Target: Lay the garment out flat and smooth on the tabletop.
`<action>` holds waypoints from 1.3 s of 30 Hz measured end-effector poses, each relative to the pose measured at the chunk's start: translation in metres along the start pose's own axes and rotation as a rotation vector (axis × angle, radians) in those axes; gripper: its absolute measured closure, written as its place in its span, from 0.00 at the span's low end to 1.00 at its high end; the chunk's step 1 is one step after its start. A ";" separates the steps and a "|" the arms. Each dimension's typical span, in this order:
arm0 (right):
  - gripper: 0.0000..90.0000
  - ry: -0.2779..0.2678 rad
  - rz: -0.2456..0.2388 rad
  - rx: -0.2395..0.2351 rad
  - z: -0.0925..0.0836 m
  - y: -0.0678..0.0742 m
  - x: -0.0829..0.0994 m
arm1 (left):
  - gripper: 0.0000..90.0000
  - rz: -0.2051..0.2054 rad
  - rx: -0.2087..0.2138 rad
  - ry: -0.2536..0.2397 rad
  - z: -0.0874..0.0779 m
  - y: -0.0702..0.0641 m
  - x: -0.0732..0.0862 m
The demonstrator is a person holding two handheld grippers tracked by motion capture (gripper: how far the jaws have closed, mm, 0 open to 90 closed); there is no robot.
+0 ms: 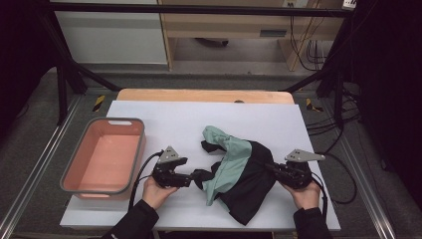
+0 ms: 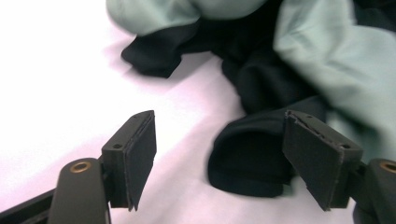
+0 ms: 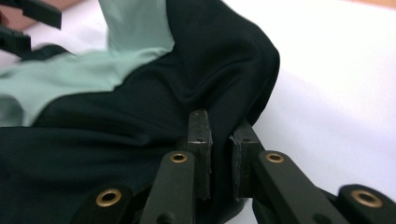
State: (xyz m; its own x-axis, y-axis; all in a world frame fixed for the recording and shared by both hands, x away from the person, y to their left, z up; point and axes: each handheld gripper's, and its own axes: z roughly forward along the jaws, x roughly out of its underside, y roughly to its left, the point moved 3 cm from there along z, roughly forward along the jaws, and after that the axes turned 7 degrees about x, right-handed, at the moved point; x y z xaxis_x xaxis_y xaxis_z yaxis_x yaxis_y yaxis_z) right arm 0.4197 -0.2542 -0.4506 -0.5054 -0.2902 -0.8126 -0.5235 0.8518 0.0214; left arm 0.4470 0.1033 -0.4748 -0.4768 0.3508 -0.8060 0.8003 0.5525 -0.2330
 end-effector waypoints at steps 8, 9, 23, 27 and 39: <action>0.77 -0.046 -0.017 0.010 -0.007 0.006 -0.011 | 0.58 0.016 0.101 0.109 0.021 -0.008 0.008; 0.72 -0.062 -0.016 0.011 -0.008 0.008 -0.015 | 0.64 0.013 0.110 0.126 0.023 -0.009 0.009; 0.56 -0.114 -0.116 -0.014 0.032 0.056 -0.070 | 0.97 0.046 0.087 0.137 0.011 -0.011 0.006; 0.92 -0.103 -0.131 -0.014 0.038 0.057 -0.070 | 0.97 0.037 0.081 0.101 -0.002 -0.008 0.001; 1.00 -0.124 -0.087 0.072 -0.021 0.008 -0.056 | 0.98 0.034 0.032 0.084 -0.037 -0.003 0.001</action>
State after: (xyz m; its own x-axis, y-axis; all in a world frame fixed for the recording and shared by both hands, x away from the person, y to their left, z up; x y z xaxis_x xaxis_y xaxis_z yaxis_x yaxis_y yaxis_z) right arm 0.4293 -0.2403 -0.3924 -0.3690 -0.3120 -0.8755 -0.5087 0.8562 -0.0907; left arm 0.4306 0.1294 -0.4550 -0.4772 0.4314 -0.7656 0.8270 0.5152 -0.2251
